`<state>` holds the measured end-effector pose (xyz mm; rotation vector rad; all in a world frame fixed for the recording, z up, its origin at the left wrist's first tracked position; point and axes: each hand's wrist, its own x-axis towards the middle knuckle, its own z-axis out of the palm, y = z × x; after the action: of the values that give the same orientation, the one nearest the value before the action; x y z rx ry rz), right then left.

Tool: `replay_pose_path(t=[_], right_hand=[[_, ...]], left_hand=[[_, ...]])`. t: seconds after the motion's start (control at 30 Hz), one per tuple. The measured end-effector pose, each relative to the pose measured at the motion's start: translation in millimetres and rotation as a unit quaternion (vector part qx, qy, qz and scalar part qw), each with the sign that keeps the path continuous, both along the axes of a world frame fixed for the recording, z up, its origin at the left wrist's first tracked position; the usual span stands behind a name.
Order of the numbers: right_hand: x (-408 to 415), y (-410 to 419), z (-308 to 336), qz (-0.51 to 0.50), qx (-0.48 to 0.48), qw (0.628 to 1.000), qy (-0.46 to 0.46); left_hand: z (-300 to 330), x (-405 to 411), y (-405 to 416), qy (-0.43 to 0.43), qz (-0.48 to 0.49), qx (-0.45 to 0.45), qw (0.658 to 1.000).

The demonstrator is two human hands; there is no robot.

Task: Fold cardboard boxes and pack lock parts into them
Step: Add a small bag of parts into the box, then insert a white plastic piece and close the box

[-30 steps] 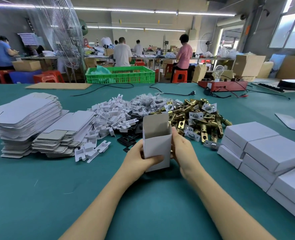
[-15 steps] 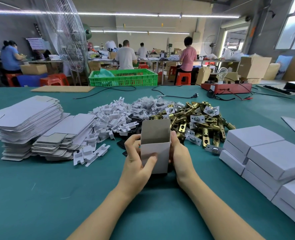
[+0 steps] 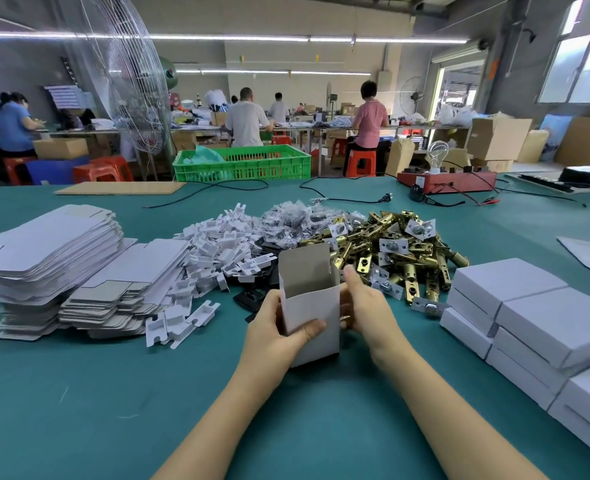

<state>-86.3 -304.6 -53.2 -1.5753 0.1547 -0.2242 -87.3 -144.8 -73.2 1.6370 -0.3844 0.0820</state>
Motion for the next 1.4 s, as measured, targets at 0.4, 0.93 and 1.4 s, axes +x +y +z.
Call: replay_pose_path(t=[0.4, 0.93, 1.4], right_hand=[[150.1, -48.9, 64.2, -0.100, -0.494, 0.863, -0.031], [227.4, -34.9, 38.2, -0.017, -0.665, 0.745, 0.040], [90.5, -41.6, 75.7, -0.117, -0.164, 0.974, -0.101]], left_hand=[[-2.1, 7.1, 1.5, 0.022, -0.054, -0.023, 0.998], [-7.2, 13.0, 6.2, 0.031, -0.085, -0.025, 0.996], [-1.3, 14.0, 7.9, 0.044, -0.075, -0.016, 0.996]])
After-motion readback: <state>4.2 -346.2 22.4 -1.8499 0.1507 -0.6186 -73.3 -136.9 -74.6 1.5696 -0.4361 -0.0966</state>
